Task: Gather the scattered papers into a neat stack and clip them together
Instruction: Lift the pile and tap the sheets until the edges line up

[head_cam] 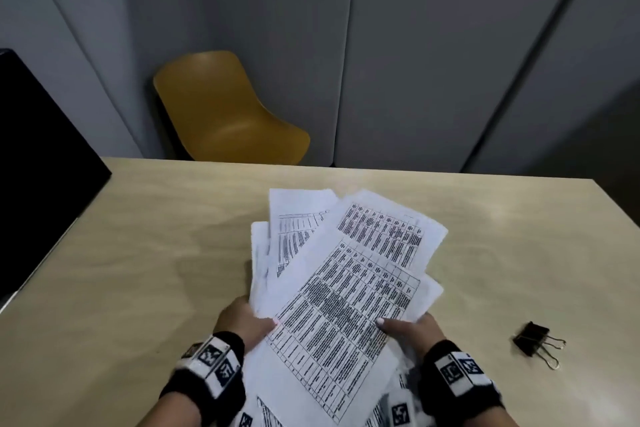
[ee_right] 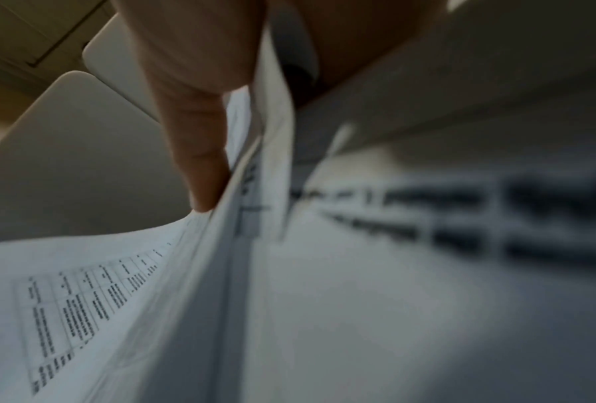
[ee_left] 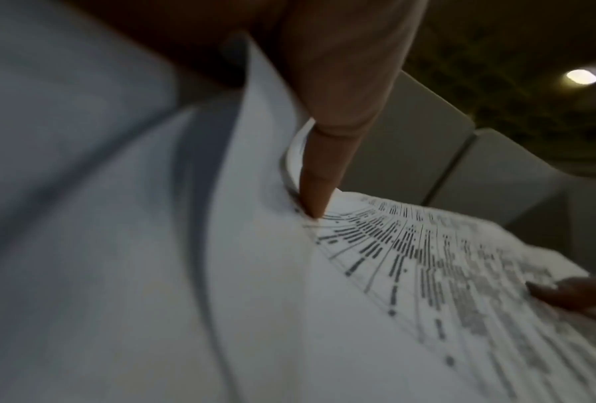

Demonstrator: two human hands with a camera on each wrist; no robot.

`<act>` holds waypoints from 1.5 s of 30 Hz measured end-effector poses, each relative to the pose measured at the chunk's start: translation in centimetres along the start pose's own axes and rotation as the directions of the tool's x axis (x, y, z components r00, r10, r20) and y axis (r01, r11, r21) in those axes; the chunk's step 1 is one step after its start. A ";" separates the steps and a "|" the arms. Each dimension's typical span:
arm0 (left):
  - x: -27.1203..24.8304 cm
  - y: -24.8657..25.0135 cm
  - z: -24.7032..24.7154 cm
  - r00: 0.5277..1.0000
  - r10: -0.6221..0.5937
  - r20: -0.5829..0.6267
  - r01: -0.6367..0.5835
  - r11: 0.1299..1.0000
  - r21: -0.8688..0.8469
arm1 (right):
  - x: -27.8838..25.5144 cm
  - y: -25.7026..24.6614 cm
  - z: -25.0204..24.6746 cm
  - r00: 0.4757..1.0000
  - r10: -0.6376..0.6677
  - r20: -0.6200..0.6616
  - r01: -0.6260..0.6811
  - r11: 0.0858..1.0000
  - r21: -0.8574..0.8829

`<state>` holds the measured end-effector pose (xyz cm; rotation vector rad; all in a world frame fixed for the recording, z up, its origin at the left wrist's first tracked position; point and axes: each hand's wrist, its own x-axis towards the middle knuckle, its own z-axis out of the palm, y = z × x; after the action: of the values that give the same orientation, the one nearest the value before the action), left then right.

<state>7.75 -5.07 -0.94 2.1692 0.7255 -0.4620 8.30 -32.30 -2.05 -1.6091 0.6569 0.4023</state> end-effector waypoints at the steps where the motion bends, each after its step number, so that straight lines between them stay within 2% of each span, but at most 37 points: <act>1: -0.1 0.1 -0.1 1.000 0.002 -0.021 0.000 0.996 0.087 | -0.2 -0.1 -0.1 1.000 0.001 0.002 -0.001 1.000 -0.009; 2: -0.2 0.3 -0.2 0.999 0.009 -0.040 -0.004 0.992 0.124 | -0.2 0.0 0.0 1.000 0.010 -0.011 -0.010 1.000 -0.017; 4: -0.1 0.5 -0.4 0.998 0.051 -0.031 -0.049 0.996 0.076 | -0.3 0.1 0.3 0.999 0.024 -0.024 -0.025 0.996 -0.081; 6: -0.5 1.0 -0.5 0.993 0.082 0.083 -0.077 0.995 -0.061 | -0.5 -0.1 0.5 0.999 0.027 -0.018 -0.029 0.985 -0.171; 8: -0.1 0.3 -0.2 0.980 0.084 0.179 -0.053 0.984 -0.173 | -0.3 0.1 0.6 1.000 0.009 -0.019 -0.012 0.982 -0.191; 10: 0.1 -0.3 -0.3 0.988 0.045 0.148 -0.013 0.977 -0.214 | -1.1 -0.2 1.0 0.998 -0.051 -0.046 0.039 0.971 -0.236; 13: -0.3 0.7 -1.6 0.994 0.091 0.068 -0.061 0.932 -0.357 | -3.2 -2.4 1.3 0.976 -0.182 -0.116 0.158 0.968 -0.193; 15: -1.4 3.2 -3.7 0.984 0.178 -0.014 -0.162 0.856 -0.492 | -4.2 -5.6 1.1 0.929 -0.346 -0.135 0.341 0.938 -0.058; 16: -1.9 4.6 -4.9 0.970 0.226 -0.083 -0.235 0.805 -0.544 | -4.6 -7.3 0.9 0.889 -0.435 -0.143 0.442 0.897 0.013; 19: -3.1 8.3 -8.0 0.892 0.353 -0.283 -0.452 0.681 -0.575 | -5.7 -12.0 0.2 0.760 -0.610 -0.224 0.646 0.747 0.161; 21: -4.3 9.3 -9.4 0.840 0.412 -0.353 -0.542 0.617 -0.570 | -6.3 -13.5 -0.3 0.708 -0.672 -0.216 0.706 0.674 0.218; 23: -5.4 9.2 -10.3 0.808 0.475 -0.349 -0.589 0.617 -0.522 | -6.8 -13.6 -0.8 0.721 -0.674 -0.164 0.689 0.671 0.274; 25: -6.2 8.4 -10.5 0.812 0.532 -0.241 -0.570 0.631 -0.527 | -6.5 -12.4 -1.4 0.785 -0.611 -0.101 0.606 0.726 0.325; 27: -6.0 7.3 -9.9 0.842 0.522 -0.139 -0.514 0.696 -0.501 | -5.8 -10.9 -1.5 0.842 -0.535 -0.065 0.523 0.782 0.341; 28: -5.4 6.9 -9.2 0.859 0.496 -0.128 -0.489 0.721 -0.491 | -5.5 -10.3 -1.3 0.858 -0.510 -0.056 0.499 0.803 0.327; 30: -4.3 6.2 -7.5 0.878 0.440 -0.187 -0.467 0.704 -0.536 | -5.4 -9.9 -0.8 0.878 -0.476 -0.055 0.470 0.831 0.297; 32: -3.9 6.2 -6.4 0.902 0.376 -0.215 -0.424 0.667 -0.613 | -5.7 -10.4 -0.3 0.874 -0.479 -0.082 0.479 0.821 0.310; 34: -4.1 6.8 -6.6 0.893 0.389 -0.227 -0.441 0.651 -0.618 | -5.9 -11.3 -0.3 0.852 -0.510 -0.119 0.518 0.789 0.330; 36: -4.3 7.4 -7.8 0.841 0.438 -0.318 -0.538 0.613 -0.578 | -6.4 -12.3 -0.8 0.818 -0.562 -0.125 0.572 0.769 0.286; 39: -5.5 7.7 -9.7 0.770 0.532 -0.352 -0.621 0.501 -0.603 | -6.9 -12.7 -1.9 0.796 -0.601 -0.071 0.599 0.764 0.240; 41: -5.5 7.3 -9.4 0.751 0.565 -0.342 -0.642 0.505 -0.577 | -6.6 -12.3 -2.0 0.786 -0.616 -0.062 0.609 0.752 0.252; 45: -5.9 7.4 -7.3 0.783 0.551 -0.289 -0.597 0.533 -0.600 | -6.2 -11.8 -1.1 0.800 -0.600 -0.003 0.582 0.774 0.252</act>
<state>8.53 -5.37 10.93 1.5786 0.1046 0.2196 10.74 -31.70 11.12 -1.4641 0.1012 -0.0866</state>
